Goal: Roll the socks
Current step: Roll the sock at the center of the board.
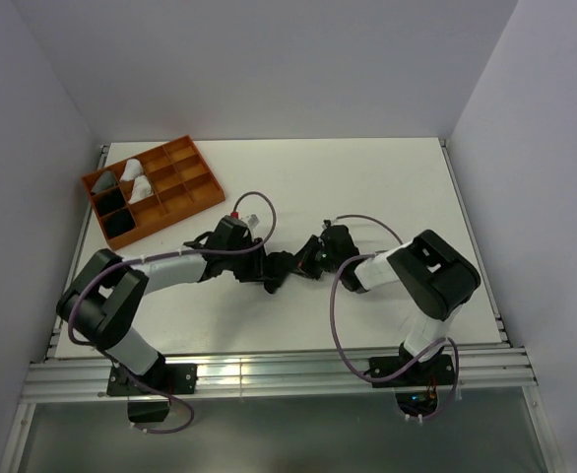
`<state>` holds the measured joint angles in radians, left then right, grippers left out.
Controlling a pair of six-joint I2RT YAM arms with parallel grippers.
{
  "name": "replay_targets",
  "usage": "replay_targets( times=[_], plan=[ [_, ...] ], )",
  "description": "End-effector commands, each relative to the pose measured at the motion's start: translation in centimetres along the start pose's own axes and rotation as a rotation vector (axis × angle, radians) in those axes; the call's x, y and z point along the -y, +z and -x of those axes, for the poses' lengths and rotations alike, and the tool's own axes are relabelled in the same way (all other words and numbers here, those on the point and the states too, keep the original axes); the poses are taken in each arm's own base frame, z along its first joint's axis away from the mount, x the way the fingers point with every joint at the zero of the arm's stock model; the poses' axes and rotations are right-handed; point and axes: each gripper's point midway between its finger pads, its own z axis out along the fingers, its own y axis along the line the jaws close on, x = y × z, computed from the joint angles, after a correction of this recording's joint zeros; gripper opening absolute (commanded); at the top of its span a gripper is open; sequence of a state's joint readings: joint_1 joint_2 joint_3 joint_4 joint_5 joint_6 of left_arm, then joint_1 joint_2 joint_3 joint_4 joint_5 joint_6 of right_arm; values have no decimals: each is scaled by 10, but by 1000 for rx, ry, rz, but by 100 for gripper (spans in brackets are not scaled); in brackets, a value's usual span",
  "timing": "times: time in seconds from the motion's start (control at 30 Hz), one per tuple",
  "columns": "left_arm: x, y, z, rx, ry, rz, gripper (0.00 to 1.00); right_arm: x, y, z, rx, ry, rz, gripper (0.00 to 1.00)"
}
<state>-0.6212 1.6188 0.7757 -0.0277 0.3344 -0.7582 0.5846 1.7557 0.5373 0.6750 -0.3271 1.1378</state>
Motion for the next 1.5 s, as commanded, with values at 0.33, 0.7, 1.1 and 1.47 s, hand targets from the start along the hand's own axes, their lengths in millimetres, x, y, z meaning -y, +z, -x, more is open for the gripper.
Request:
replay_targets(
  times=[0.33,0.7,1.1,1.47],
  plan=[
    [43,-61,15,531,461,319,50,3,-7,-6,-126,-165,-370,0],
    [51,-21,6,573,635,463,54,2,-13,-12,-164,-160,-414,1],
    [38,19,-22,477,743,573,52,4,-8,-18,-194,-142,-403,6],
    [2,27,-41,353,663,625,1,-21,-9,-18,-191,-119,-263,39]
  ],
)
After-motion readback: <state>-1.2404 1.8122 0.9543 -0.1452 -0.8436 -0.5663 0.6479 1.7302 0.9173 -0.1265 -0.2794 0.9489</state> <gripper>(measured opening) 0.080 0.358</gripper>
